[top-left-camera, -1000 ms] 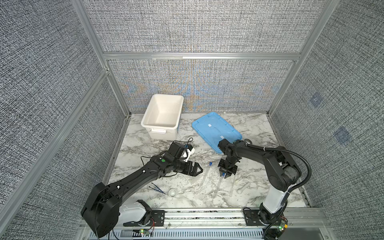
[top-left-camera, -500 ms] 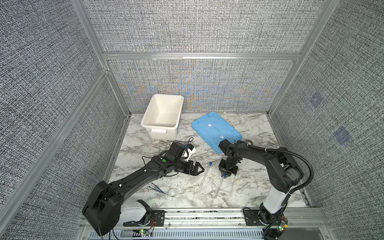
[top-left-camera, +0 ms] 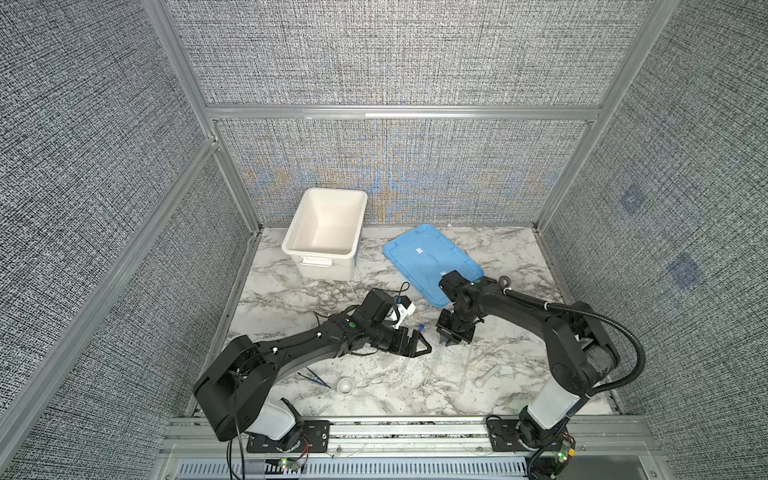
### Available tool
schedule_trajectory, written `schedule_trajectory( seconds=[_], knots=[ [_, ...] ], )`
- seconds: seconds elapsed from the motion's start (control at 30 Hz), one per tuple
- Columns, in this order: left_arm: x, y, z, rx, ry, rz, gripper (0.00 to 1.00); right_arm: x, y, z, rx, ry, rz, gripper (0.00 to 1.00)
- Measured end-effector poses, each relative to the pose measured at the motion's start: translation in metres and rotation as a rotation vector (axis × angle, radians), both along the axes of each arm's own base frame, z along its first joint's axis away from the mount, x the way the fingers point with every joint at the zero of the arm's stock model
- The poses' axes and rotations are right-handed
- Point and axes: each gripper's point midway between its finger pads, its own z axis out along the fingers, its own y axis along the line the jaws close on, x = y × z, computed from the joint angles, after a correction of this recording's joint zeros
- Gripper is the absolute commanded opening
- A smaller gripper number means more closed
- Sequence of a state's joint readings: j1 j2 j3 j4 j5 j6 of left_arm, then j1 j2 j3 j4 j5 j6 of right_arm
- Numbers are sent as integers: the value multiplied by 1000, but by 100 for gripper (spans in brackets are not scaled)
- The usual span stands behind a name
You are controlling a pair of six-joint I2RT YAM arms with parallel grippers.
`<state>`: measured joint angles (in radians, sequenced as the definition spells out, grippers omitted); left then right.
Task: Organize the chemistry lab equipment
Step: 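Bring the held test tube toward the left gripper while the left gripper approaches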
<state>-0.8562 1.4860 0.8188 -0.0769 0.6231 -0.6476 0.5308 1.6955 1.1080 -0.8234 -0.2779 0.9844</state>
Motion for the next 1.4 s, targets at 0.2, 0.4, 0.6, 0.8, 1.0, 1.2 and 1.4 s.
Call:
schedule_trajectory(
  seconds=[0.2,0.4,0.6,0.8,1.0,1.2,1.4],
  knots=[
    [4,-11,-17,13,18,-7,94,3,6,13,41,-13,4,16],
    [7,-24,-31,12,31,-20,89,3,14,27,92,-20,8,16],
    [5,-35,-32,-24,64,-24,79,2,17,39,129,-32,3,16],
    [4,-42,-31,-62,82,-23,61,2,20,43,145,-33,-4,16],
    [1,-46,-32,-76,114,-26,47,4,23,51,165,-43,-10,16],
    [0,-48,-32,-86,124,-33,28,3,25,55,182,-44,-15,16],
    [0,-50,-28,-104,137,-34,26,3,26,60,195,-52,-20,16]
  ],
)
